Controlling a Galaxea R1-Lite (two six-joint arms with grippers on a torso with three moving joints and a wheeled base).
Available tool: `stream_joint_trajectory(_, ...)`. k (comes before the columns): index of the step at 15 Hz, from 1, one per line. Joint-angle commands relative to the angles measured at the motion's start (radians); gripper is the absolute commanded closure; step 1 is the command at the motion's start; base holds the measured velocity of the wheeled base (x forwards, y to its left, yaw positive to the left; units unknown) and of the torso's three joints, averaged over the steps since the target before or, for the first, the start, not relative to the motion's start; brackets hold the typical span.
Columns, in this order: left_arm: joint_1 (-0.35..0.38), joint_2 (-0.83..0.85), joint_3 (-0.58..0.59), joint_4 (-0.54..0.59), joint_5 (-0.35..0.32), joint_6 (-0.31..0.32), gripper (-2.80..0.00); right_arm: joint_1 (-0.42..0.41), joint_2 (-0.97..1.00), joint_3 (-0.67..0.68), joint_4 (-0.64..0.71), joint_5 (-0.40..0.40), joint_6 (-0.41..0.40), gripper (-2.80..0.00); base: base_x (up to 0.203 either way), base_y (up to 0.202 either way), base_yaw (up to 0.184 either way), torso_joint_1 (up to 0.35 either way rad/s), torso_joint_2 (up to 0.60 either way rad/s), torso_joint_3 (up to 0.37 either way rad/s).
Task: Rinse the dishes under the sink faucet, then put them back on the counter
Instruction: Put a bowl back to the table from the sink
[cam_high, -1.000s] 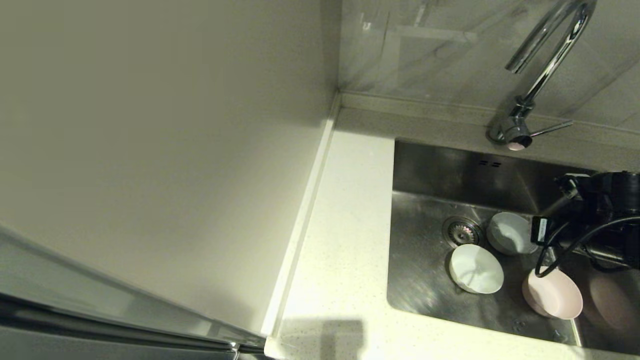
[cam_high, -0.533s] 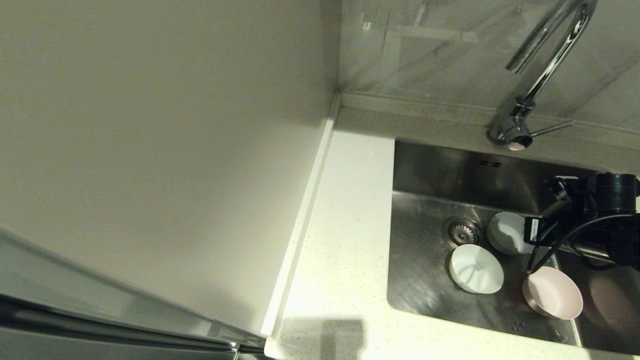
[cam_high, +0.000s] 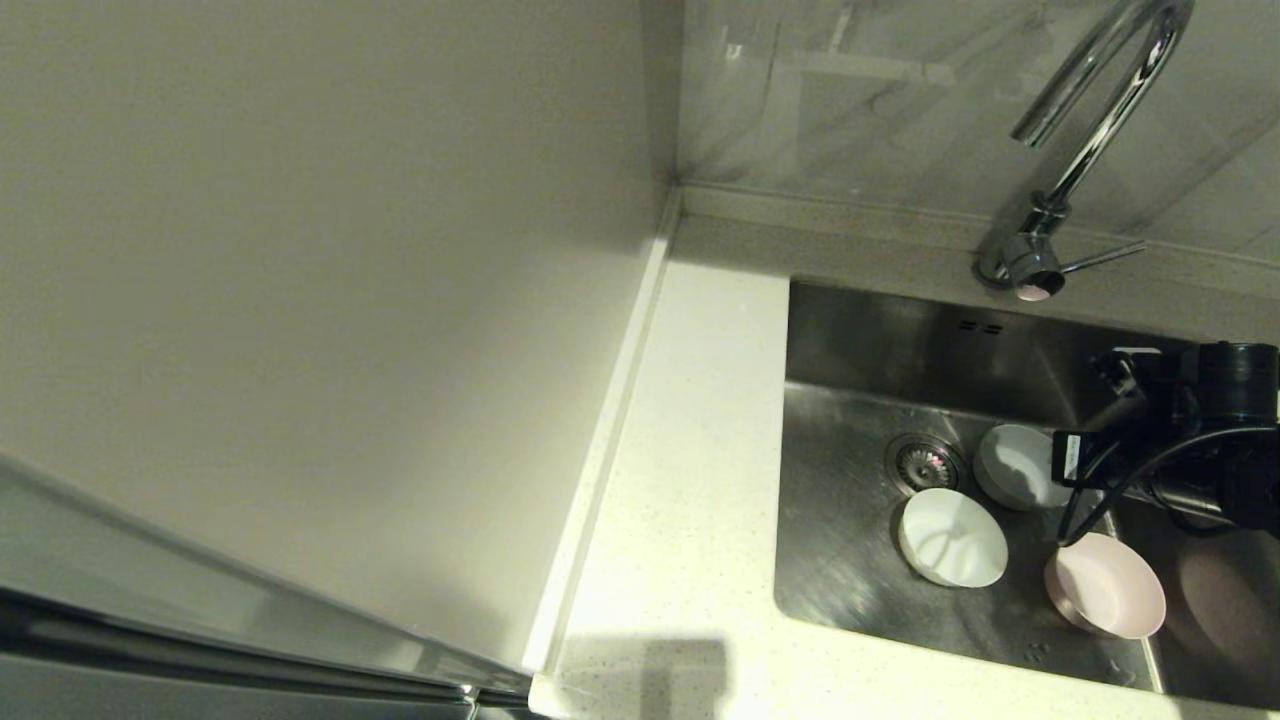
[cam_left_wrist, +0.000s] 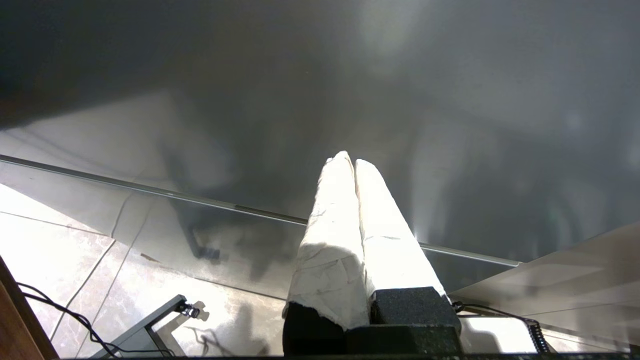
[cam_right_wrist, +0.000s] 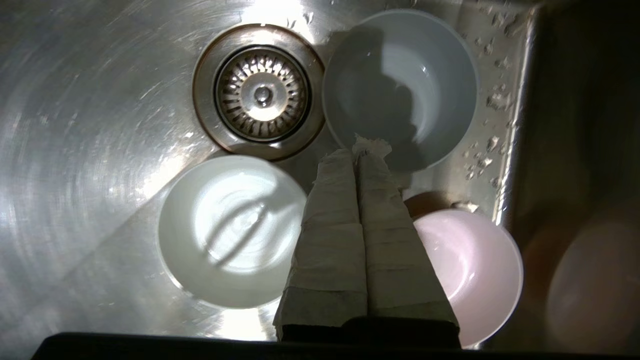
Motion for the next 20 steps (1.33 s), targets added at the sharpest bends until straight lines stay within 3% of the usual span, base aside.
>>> stream_joint_trajectory(1,-0.001,-0.004,0.0,0.0,0.0,-0.001,0.0,0.001,0.029,-0.025,-0.002,-0.013,-0.026,0.0,0.0,0.0,0.0,0.0,0.0,0.0)
stream_joint_trajectory(4,0.001,-0.003,0.0,0.0,0.0,-0.001,0.0,0.0,0.071,-0.066,-0.004,-0.048,-0.04,0.0,0.0,0.0,0.0,0.0,0.0,0.0)
stream_joint_trajectory(5,-0.001,-0.003,0.0,0.0,0.0,0.0,0.0,0.0,0.079,-0.073,-0.004,-0.052,-0.04,-2.8,0.0,0.0,0.0,0.0,0.0,0.0)
stream_joint_trajectory(20,0.001,-0.003,0.0,0.0,0.0,-0.001,0.0,0.032,0.346,-0.272,-0.001,-0.11,0.019,-2.8,0.0,0.0,0.0,0.0,0.0,0.0)
